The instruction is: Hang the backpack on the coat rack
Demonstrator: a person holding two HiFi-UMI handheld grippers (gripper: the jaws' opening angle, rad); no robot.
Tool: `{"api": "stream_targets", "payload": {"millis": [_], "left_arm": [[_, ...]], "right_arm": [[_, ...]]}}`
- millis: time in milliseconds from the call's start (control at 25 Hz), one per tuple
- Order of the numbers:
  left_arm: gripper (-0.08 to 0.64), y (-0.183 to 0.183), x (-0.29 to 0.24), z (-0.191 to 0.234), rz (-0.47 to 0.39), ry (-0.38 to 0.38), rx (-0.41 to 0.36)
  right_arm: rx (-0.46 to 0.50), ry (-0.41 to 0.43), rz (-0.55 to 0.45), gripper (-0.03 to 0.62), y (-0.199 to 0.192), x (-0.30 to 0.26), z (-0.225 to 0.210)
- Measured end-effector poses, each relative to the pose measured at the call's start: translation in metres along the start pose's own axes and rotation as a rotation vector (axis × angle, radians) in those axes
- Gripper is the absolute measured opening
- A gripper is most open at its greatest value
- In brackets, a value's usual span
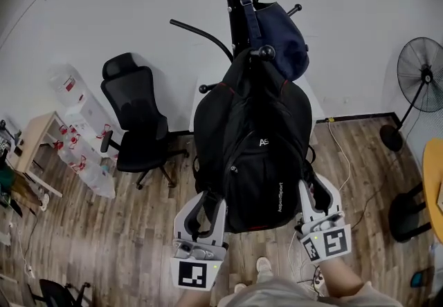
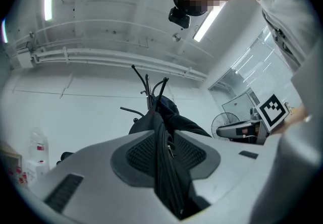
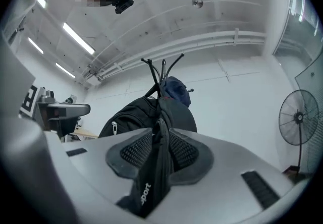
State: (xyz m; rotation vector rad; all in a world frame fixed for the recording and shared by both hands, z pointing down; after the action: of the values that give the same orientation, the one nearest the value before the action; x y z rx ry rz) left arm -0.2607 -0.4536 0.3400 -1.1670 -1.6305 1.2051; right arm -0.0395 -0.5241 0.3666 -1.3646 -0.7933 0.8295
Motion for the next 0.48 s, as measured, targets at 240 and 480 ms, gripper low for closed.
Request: {"api": "stream_targets", "payload": {"millis": [240,480], "left_arm": [[0.124,-0.012,0.069,-0.002,-0.116,-0.031,0.135],[0.124,-0.044,0.104,-0.018,-0.130,-0.144,0.258]], "right_arm": [[-0.018,-0.090,0.026,0.092,-0.032,0.090,0.023],[0.037,-0.178,0.106,0.077,-0.046,0.166,0.038]]}}
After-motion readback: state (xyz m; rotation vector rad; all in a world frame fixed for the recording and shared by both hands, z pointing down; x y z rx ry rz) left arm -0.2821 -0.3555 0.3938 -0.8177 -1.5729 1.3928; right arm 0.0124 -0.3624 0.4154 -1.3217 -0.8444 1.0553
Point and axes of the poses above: the fingertips, and each gripper's own axes: x backward along the fingers, z to its left, y out of its top, the point moved 4 cm from there along x, backward along the fingers, and after that the axes turned 14 degrees about z, right-handed, at the moved point
